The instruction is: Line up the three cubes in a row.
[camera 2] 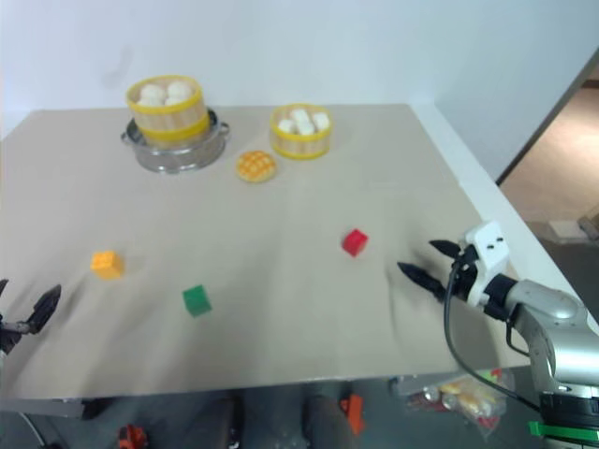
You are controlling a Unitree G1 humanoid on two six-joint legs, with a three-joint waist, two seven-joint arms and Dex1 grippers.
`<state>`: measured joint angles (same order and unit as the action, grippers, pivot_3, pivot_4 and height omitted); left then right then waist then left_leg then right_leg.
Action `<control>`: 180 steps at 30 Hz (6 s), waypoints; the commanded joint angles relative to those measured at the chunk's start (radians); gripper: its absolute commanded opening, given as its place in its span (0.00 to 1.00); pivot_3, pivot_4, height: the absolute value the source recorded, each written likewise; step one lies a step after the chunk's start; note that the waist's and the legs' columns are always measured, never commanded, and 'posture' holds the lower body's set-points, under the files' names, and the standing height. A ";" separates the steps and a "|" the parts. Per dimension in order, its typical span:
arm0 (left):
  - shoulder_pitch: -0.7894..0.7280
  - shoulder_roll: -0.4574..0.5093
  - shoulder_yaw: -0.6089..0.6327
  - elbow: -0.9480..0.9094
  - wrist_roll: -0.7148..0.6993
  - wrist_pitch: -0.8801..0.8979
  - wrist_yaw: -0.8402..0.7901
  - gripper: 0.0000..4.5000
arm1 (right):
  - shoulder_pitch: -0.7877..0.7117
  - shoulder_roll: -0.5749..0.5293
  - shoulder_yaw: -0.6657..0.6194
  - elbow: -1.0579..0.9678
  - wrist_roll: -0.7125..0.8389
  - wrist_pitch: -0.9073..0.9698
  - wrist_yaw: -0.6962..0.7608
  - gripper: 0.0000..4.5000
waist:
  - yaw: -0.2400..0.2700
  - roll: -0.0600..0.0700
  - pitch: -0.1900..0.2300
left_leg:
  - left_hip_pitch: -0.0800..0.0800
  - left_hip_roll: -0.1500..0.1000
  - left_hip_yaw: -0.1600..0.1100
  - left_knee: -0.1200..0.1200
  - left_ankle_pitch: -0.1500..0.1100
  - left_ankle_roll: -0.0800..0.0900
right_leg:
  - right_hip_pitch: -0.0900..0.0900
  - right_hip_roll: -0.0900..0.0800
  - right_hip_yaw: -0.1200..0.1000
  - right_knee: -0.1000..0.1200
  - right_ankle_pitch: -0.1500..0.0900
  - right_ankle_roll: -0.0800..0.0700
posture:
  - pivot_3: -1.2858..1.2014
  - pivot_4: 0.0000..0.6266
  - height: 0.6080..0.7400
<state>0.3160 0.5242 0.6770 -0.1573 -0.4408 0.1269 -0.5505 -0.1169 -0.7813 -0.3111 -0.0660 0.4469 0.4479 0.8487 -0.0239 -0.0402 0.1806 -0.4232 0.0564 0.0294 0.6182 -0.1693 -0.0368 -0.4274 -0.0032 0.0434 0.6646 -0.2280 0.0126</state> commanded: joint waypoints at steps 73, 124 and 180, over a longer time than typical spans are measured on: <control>-0.344 0.224 -0.577 -0.231 -0.175 0.134 -0.602 1.00 | -0.383 0.223 0.294 0.280 -0.148 -0.072 0.007 0.35 | -0.001 0.002 0.000 | -0.001 0.006 -0.001 0.002 -0.003 0.001 | 0.000 0.014 0.009 0.001 0.000 -0.001 | 0.52 0.24 1.00; -0.227 0.277 -0.442 -0.270 -0.199 0.169 -0.564 1.00 | -0.706 0.330 0.592 0.525 -0.263 -0.347 0.593 0.99 | -0.020 0.002 0.001 | 0.000 0.008 0.000 0.002 -0.003 0.001 | -0.003 0.015 0.008 0.003 0.000 -0.004 | 0.52 0.24 1.00; -0.800 0.176 -0.942 0.050 0.206 0.234 -0.542 0.31 | -0.639 0.263 0.488 0.169 -0.149 -0.225 0.415 1.00 | -0.020 0.002 0.001 | -0.005 0.007 0.001 0.007 -0.003 0.001 | -0.010 0.017 0.012 0.011 0.004 0.002 | 0.52 0.24 1.00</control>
<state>-0.4514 0.7103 -0.2653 -0.1335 -0.2450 0.3879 -1.0787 -0.7494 -0.5120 0.1960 0.1300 0.2896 0.2338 1.2639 -0.0442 -0.0380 0.1814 -0.4282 0.0632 0.0302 0.6255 -0.1722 -0.0358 -0.4375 0.0140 0.0557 0.6764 -0.2243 0.0149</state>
